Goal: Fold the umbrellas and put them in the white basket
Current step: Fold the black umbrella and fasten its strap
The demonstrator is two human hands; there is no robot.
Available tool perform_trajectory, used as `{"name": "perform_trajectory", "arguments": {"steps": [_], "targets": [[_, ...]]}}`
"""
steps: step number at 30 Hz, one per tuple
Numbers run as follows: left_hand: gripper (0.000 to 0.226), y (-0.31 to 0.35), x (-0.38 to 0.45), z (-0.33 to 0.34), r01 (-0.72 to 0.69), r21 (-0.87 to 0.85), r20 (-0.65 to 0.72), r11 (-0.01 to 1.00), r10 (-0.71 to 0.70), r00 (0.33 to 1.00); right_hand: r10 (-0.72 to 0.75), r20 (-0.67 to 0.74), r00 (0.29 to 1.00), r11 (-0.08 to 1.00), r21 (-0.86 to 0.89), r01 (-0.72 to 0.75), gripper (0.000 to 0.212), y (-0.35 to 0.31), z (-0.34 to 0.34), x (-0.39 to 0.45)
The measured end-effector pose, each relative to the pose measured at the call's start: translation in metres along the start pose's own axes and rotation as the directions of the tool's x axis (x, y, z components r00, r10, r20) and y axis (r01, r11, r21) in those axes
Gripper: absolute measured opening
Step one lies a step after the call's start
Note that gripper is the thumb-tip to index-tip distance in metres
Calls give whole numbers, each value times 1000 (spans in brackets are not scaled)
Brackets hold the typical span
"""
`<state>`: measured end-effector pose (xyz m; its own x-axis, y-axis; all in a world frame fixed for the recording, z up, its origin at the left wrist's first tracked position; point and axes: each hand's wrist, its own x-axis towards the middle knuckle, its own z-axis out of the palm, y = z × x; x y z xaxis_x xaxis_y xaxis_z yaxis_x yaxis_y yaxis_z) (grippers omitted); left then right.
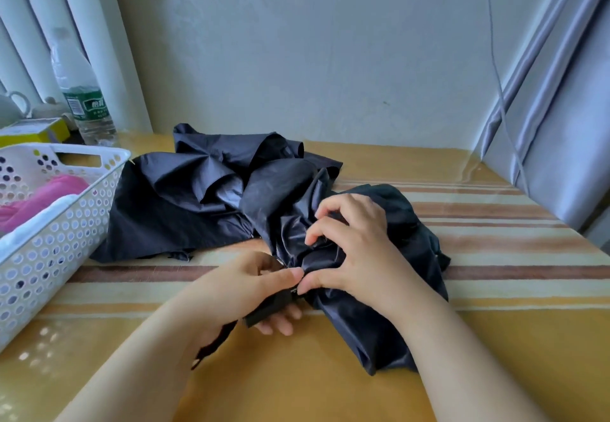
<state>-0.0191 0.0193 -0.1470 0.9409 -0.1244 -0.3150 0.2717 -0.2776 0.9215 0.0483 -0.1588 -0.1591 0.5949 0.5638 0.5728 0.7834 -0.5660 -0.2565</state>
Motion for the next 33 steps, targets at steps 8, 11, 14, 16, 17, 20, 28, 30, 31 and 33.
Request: {"name": "perform_trajectory", "arguments": {"steps": [8, 11, 14, 16, 17, 20, 28, 30, 31, 33], "targets": [[26, 11, -6, 17, -196, -278, -274, 940, 119, 955, 427, -224, 876, 902, 31, -431, 57, -7, -40, 8], [26, 11, -6, 24, -211, -345, -276, 914, 116, 954, 694, 83, 715, 667, 299, -682, 70, -19, -37, 10], [28, 9, -6, 37, -210, -350, -214, 913, 141, 967, 731, 204, 651, 468, 545, -696, 86, -30, -23, 13], [32, 10, -8, 42, -203, -367, -167, 908, 151, 974, 746, 125, 654, 435, 652, -621, 90, -31, -16, 14], [38, 11, -8, 43, -197, -372, -149, 907, 151, 977, 755, 84, 650, 425, 693, -583, 92, -30, -14, 14], [40, 14, -10, 40, -154, -415, -111, 897, 118, 987, 739, 28, 673, 443, 732, -517, 98, -30, -14, 11], [28, 14, -13, 39, -220, -447, -194, 867, 146, 970, 656, 86, 750, 516, 674, -528, 84, -35, -21, 12], [28, 12, -11, 37, -237, -449, -236, 862, 142, 961, 661, 62, 748, 557, 627, -545, 71, -32, -23, 11], [28, 10, -10, 36, -238, -454, -242, 859, 138, 960, 665, 51, 745, 560, 625, -544, 64, -32, -24, 11], [29, 10, -11, 36, -235, -473, -235, 849, 136, 963, 671, 64, 739, 534, 649, -542, 54, -30, -24, 11]]}}
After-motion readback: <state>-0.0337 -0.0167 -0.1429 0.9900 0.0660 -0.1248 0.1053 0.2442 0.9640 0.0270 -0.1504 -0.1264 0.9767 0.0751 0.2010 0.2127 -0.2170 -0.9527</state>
